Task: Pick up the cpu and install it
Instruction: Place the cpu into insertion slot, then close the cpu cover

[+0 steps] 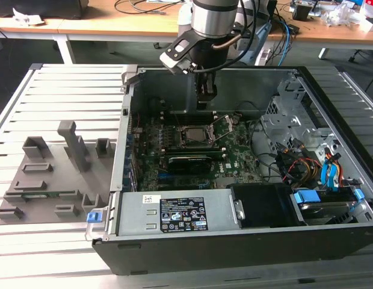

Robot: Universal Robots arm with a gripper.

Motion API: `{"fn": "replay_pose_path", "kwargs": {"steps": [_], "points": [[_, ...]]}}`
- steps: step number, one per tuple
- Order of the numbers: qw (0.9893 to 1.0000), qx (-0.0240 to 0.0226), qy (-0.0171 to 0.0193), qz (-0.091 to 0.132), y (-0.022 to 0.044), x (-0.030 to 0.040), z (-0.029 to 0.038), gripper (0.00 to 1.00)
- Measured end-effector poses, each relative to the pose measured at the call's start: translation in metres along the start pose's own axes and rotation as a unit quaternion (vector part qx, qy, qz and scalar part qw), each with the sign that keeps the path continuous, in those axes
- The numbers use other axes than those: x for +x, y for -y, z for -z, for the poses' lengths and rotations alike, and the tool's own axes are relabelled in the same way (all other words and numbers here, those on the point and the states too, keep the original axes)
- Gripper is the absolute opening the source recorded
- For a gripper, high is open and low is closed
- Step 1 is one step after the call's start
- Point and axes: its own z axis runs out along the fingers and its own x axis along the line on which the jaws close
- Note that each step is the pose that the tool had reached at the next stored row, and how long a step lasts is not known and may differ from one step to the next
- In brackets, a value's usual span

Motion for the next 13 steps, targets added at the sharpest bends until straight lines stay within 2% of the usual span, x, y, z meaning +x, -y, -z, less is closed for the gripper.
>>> {"fn": "replay_pose_path", "kwargs": {"steps": [10,13], "points": [[1.0000,0.0000,-0.0001,0.000,-0.0006,-0.0003,0.0000,0.11],[1.0000,0.0000,-0.0001,0.000,-0.0043,-0.0009,0.0000,0.11]]}}
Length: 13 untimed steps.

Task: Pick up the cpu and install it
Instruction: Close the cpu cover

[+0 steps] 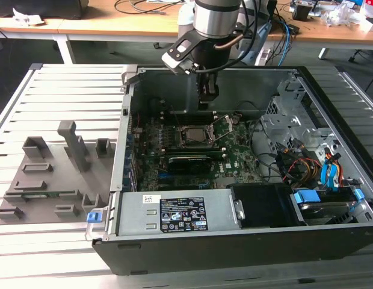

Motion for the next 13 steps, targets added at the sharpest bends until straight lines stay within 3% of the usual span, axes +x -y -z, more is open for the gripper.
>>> {"fn": "replay_pose_path", "kwargs": {"steps": [5,8,9,13], "points": [[1.0000,0.0001,0.0000,0.000,-0.0120,-0.0007,0.0001,0.11],[1.0000,0.0001,0.0000,0.000,-0.0242,-0.0010,0.0002,0.11],[1.0000,0.0002,0.0000,0.000,-0.0311,-0.0013,0.0003,0.11],[1.0000,0.0002,0.0000,0.000,-0.0414,-0.0017,0.0004,0.11]]}}
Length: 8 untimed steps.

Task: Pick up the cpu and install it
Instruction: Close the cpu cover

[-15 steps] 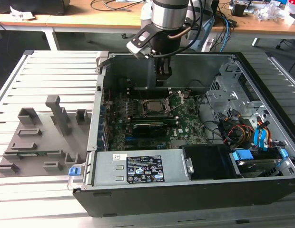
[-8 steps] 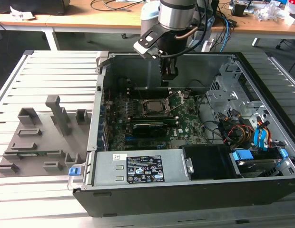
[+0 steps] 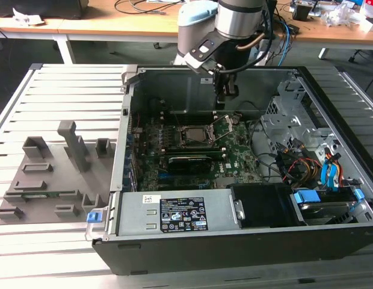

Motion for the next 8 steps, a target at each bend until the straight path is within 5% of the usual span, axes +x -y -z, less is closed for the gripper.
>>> {"fn": "replay_pose_path", "kwargs": {"steps": [8], "points": [[1.0000,0.0001,0.0000,0.000,-0.0208,-0.0007,0.0002,0.11]]}}
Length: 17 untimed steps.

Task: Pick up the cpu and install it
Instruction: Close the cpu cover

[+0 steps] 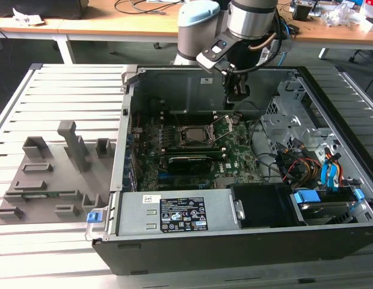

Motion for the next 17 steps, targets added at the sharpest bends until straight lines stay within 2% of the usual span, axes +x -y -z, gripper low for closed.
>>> {"fn": "replay_pose_path", "kwargs": {"steps": [2,9,11,17], "points": [[1.0000,0.0000,0.0000,0.000,-0.0059,-0.0002,0.0001,0.11],[1.0000,0.0000,0.0000,0.000,-0.0190,-0.0007,0.0002,0.11],[1.0000,0.0000,0.0000,0.000,-0.0256,-0.0009,0.0003,0.11],[1.0000,0.0003,0.0000,0.000,-0.0529,-0.0018,0.0006,0.11]]}}
